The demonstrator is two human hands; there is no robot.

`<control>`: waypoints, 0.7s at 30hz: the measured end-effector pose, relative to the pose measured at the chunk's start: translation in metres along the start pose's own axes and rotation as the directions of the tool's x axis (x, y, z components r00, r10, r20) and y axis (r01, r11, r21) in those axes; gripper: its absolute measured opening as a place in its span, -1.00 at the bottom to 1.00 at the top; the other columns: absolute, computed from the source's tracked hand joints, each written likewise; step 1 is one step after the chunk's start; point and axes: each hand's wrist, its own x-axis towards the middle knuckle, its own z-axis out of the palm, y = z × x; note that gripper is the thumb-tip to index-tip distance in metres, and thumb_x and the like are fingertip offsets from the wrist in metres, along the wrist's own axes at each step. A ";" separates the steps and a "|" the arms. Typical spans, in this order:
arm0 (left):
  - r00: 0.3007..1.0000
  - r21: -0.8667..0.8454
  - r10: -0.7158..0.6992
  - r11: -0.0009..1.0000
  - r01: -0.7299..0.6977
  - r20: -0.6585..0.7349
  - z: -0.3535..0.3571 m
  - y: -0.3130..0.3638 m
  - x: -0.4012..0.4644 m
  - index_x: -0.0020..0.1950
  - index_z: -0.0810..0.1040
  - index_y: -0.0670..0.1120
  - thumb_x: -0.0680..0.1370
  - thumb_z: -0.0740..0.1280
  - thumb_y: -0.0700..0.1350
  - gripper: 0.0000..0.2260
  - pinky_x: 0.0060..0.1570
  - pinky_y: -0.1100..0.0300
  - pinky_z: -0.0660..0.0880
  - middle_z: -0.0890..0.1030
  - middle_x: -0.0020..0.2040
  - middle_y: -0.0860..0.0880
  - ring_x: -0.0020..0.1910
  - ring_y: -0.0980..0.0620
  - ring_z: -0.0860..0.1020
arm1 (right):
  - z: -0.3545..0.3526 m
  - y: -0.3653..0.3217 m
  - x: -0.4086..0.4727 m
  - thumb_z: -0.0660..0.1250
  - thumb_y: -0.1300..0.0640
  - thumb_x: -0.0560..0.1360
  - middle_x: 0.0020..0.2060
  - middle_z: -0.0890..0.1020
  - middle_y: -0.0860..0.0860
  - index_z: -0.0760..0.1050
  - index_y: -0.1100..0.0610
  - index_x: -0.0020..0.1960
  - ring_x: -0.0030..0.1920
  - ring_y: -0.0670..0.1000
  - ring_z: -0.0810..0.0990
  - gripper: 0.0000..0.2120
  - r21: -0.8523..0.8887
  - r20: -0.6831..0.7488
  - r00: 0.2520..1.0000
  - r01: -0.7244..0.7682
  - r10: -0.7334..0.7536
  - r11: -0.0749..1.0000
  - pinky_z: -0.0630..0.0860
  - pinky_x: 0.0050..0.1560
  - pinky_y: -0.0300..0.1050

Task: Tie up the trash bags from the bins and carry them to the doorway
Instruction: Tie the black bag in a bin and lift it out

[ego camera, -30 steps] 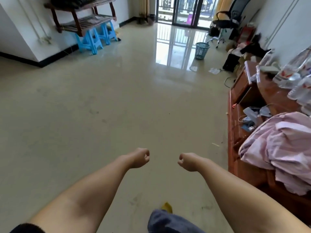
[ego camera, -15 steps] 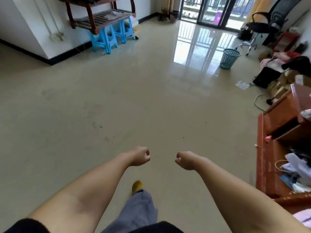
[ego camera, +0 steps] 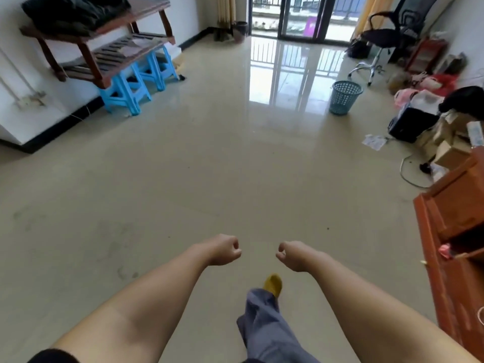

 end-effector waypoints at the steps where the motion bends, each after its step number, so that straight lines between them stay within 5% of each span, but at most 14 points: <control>1: 1.000 -0.009 0.002 1.000 -0.002 -0.012 -0.016 0.003 0.025 0.23 0.49 -0.12 0.60 0.15 0.02 -0.68 0.15 0.13 0.43 0.53 0.25 -0.15 0.18 -0.12 0.51 | -0.019 0.002 0.023 0.03 -0.03 0.63 0.31 0.47 0.17 0.32 0.19 0.38 0.29 0.18 0.45 -0.57 -0.006 -0.006 1.000 0.009 -0.009 1.000 0.40 0.26 -0.02; 10: 0.998 -0.072 -0.055 0.996 0.052 -0.041 -0.169 0.034 0.211 0.23 0.47 -0.21 0.63 0.07 -0.04 -0.67 0.10 0.11 0.42 0.52 0.23 -0.20 0.17 -0.17 0.50 | -0.212 0.023 0.199 -0.02 0.02 0.64 0.32 0.45 0.17 0.31 0.21 0.39 0.30 0.18 0.44 -0.58 -0.121 0.025 0.997 0.069 -0.066 0.990 0.41 0.25 -0.03; 16: 0.998 -0.031 -0.058 0.998 0.057 -0.033 -0.264 0.029 0.321 0.25 0.45 -0.17 0.63 0.08 -0.02 -0.67 0.08 0.13 0.40 0.50 0.28 -0.19 0.21 -0.16 0.48 | -0.309 0.017 0.310 0.08 0.02 0.60 0.15 0.56 0.18 0.45 0.19 0.23 0.16 0.20 0.53 -0.66 -0.104 0.005 0.995 0.095 -0.095 0.990 0.47 0.15 0.01; 21: 0.998 -0.009 -0.034 0.999 0.033 -0.054 -0.360 0.007 0.439 0.24 0.46 -0.17 0.62 0.10 -0.02 -0.68 0.13 0.09 0.41 0.50 0.28 -0.20 0.21 -0.17 0.49 | -0.409 -0.001 0.422 0.01 0.03 0.63 0.29 0.47 0.18 0.34 0.22 0.36 0.28 0.19 0.45 -0.60 -0.174 0.005 0.993 0.113 -0.114 0.978 0.40 0.23 -0.01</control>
